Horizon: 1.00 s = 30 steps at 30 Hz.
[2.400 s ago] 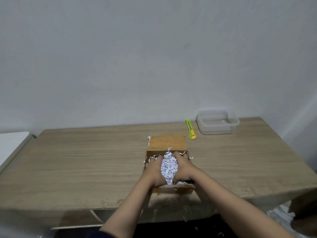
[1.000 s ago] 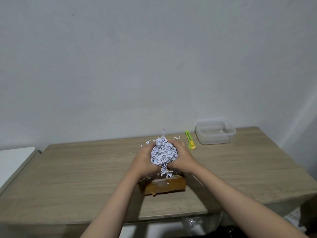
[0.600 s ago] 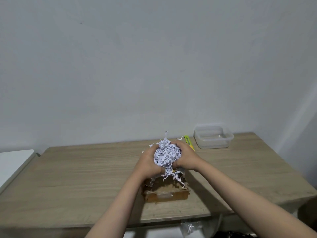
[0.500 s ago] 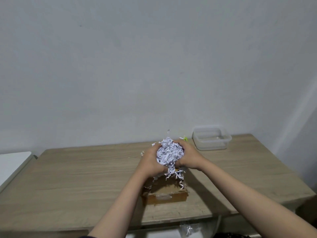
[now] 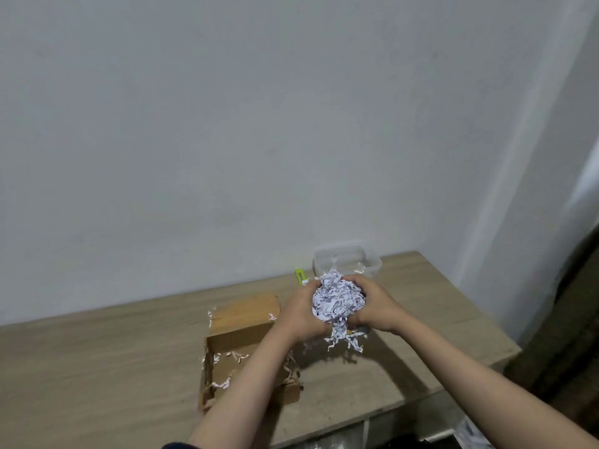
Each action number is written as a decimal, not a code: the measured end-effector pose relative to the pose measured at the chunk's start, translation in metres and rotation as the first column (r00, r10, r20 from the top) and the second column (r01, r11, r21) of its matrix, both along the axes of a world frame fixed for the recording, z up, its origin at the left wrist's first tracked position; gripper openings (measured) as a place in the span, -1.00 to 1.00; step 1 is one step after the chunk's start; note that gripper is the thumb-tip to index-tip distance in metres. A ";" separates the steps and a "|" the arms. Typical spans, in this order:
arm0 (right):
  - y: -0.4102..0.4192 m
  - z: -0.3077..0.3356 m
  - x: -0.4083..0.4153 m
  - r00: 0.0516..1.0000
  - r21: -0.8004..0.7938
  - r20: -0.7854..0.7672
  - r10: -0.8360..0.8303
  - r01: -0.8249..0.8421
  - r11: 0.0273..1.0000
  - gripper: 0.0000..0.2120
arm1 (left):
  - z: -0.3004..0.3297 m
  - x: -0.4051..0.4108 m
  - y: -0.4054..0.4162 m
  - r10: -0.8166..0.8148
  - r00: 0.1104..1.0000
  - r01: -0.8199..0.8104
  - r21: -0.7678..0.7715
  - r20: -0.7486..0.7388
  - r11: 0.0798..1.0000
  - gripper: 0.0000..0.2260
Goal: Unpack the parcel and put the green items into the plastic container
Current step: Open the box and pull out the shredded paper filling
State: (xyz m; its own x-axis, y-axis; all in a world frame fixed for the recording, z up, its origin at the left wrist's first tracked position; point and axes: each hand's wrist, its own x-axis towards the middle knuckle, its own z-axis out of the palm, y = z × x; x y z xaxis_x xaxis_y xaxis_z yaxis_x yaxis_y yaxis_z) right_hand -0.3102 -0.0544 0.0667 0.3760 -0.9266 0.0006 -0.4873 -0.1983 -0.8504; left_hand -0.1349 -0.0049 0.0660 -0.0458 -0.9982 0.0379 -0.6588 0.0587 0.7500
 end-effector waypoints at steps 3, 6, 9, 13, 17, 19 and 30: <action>-0.010 -0.020 -0.027 1.000 0.020 -0.008 -0.008 0.008 1.000 -0.26 | -0.019 -0.028 -0.010 -0.017 1.000 0.018 0.047 -0.014 0.999 -0.27; -0.019 -0.043 -0.047 1.000 0.076 -0.029 0.005 -0.003 0.997 -0.24 | -0.043 -0.049 -0.017 -0.006 1.000 0.009 0.111 -0.029 0.994 -0.22; -0.025 -0.069 -0.058 0.998 0.145 -0.057 0.010 -0.001 0.989 -0.23 | -0.069 -0.063 -0.022 0.018 0.999 -0.012 0.178 -0.033 0.984 -0.17; -0.029 -0.091 -0.064 0.998 0.213 -0.058 0.022 -0.009 0.977 -0.19 | -0.090 -0.069 -0.021 0.028 1.000 -0.029 0.236 0.009 0.971 -0.18; -0.038 -0.092 -0.069 0.996 0.217 -0.071 0.051 -0.034 0.975 -0.15 | -0.095 -0.066 -0.020 0.038 0.999 -0.040 0.242 0.013 0.970 -0.13; -0.043 -0.086 -0.073 0.991 0.223 -0.100 0.091 -0.067 0.972 -0.07 | -0.095 -0.060 -0.018 0.026 0.999 -0.034 0.233 0.037 0.972 -0.08; -0.025 -0.067 -0.069 0.961 -0.092 -0.270 0.051 -0.079 0.993 -0.69 | -0.096 -0.069 -0.005 0.007 0.985 -0.020 0.074 0.174 0.997 -0.51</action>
State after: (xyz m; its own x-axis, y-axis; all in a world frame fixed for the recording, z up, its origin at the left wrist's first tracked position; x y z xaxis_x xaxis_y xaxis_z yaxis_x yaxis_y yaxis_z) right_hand -0.3791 -0.0798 -0.0002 0.4345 -0.9005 -0.0161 -0.6772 -0.3149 -0.6650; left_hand -0.2042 -0.0100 -0.0300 -0.0317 -0.9985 -0.0446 -0.7799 -0.0032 0.6259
